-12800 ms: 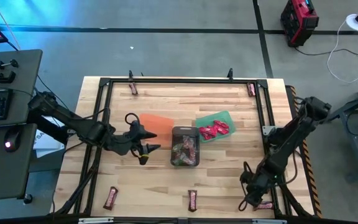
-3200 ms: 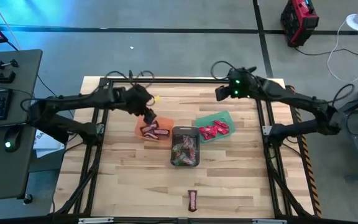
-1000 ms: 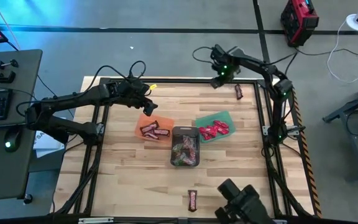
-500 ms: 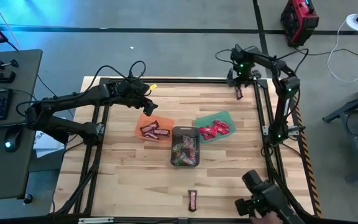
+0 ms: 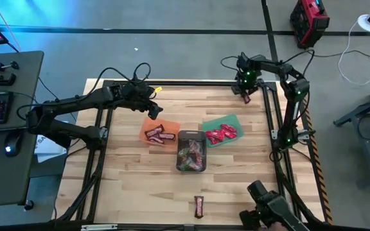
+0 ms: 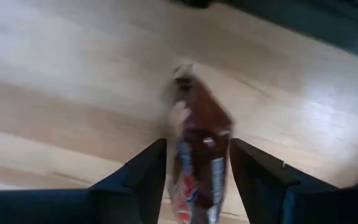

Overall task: Sort candy by brand, put in halloween buckets
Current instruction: Put the brown chocolate bar into the orange bin

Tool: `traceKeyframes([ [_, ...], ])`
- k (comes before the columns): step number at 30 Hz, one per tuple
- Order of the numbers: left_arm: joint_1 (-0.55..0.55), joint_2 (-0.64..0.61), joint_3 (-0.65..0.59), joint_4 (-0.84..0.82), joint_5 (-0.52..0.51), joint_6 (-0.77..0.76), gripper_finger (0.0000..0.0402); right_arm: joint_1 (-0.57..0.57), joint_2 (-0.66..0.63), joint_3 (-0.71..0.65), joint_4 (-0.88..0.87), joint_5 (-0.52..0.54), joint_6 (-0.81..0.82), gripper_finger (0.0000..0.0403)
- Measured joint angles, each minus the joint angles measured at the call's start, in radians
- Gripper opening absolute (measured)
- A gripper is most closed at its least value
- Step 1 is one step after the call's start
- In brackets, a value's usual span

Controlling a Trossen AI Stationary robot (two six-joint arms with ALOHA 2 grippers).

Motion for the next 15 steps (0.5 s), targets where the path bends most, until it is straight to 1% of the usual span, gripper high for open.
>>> traceKeyframes([
  [2,0.0,0.0,0.0,0.0,-0.001,0.008,0.0227,0.013,-0.002,0.0,-0.006,-0.002,-0.028,0.0152],
  [5,0.0,0.0,0.0,0.0,-0.001,0.013,0.0227,0.043,-0.039,0.0,0.004,-0.005,-0.056,0.0109],
  [8,0.0,0.0,0.0,0.0,-0.002,0.015,0.0227,0.074,-0.119,0.0,0.046,-0.051,-0.074,0.0062],
  [11,0.0,0.0,0.0,0.0,-0.004,0.017,0.0227,0.117,-0.221,0.0,0.106,-0.1,-0.064,0.0022],
  [13,0.0,0.0,0.0,0.0,-0.004,0.024,0.0227,0.159,-0.288,0.001,0.15,-0.139,-0.043,0.0006],
  [15,0.0,0.0,0.0,0.0,-0.005,0.025,0.0227,0.208,-0.338,0.001,0.163,-0.133,-0.027,0.0005],
])
